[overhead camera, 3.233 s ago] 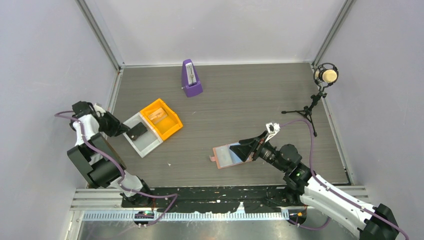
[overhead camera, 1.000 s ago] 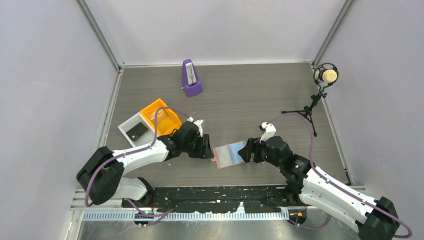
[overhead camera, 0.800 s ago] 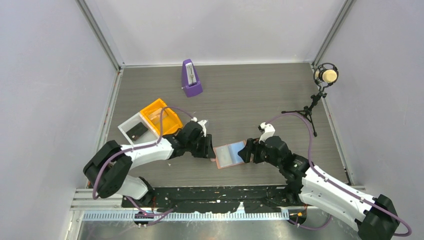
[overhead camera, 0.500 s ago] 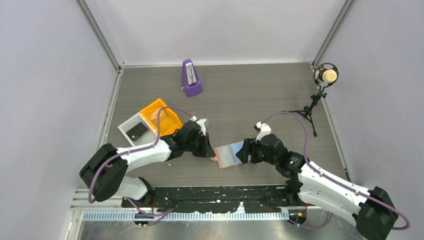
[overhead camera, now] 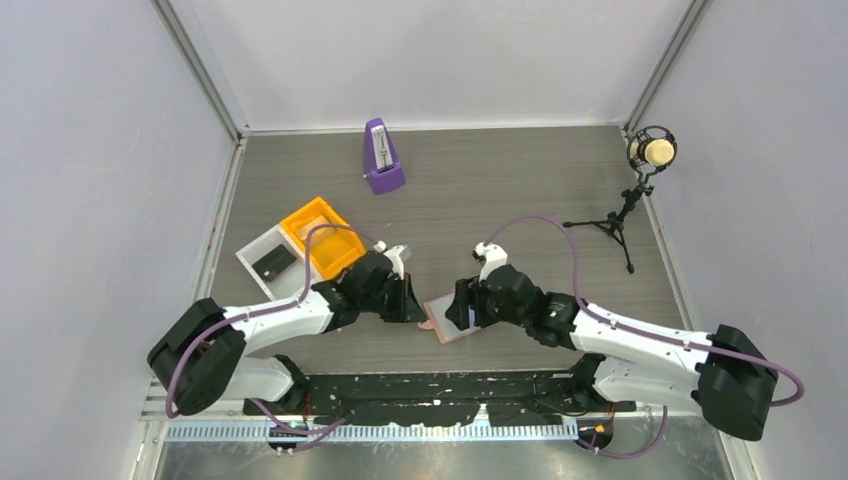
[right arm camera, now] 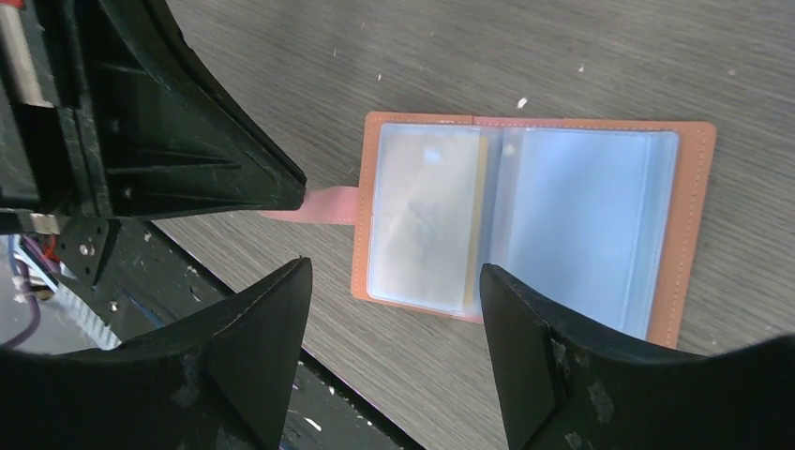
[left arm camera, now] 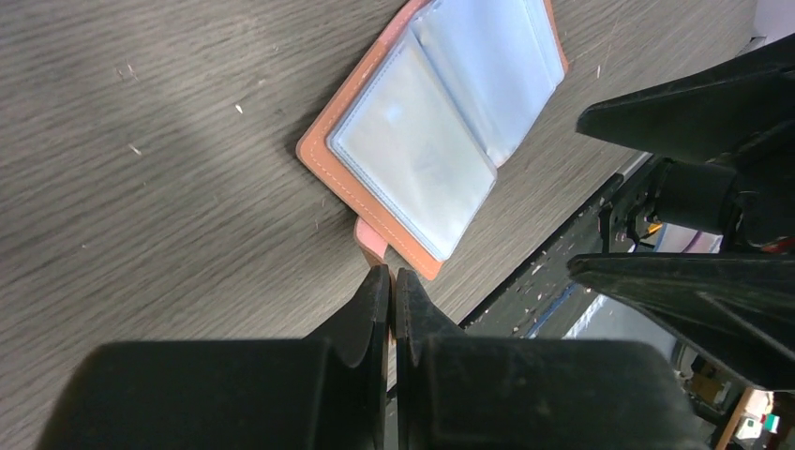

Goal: Take the credit cards out of the card holder
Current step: Remove the credit card from the card holder.

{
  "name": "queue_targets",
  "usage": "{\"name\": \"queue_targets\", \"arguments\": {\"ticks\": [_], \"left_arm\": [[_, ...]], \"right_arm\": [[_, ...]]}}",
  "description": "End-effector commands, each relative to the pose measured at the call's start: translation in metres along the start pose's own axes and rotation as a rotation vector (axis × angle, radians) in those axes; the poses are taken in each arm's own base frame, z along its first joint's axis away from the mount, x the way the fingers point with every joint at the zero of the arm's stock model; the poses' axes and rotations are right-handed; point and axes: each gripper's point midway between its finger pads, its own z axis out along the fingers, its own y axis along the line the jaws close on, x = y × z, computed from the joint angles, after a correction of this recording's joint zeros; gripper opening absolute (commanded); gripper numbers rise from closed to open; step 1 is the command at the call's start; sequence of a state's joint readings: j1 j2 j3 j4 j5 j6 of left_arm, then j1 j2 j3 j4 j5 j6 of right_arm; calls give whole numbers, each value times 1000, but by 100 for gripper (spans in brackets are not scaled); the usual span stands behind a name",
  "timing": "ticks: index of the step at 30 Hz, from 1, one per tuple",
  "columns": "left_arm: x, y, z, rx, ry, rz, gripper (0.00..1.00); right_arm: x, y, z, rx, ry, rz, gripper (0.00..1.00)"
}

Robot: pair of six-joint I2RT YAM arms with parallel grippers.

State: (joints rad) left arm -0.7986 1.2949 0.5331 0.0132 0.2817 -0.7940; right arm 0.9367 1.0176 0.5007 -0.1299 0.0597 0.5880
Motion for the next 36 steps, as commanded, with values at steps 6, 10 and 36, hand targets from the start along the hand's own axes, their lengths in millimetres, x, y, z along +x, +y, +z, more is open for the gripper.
{"name": "queue_targets", "arguments": {"ticks": [6,10,36], "left_arm": [[-12,-25,-9,106,-68,4,0],[-12,-26,-11,113,-73,-1,0],[-4,-11,-15,49,-73,3,0]], "right_arm": [[3,16,22,12,-14,-42,80],[12,16,30,53,4,-85,80],[11,11,29,93,-52,-97,53]]}}
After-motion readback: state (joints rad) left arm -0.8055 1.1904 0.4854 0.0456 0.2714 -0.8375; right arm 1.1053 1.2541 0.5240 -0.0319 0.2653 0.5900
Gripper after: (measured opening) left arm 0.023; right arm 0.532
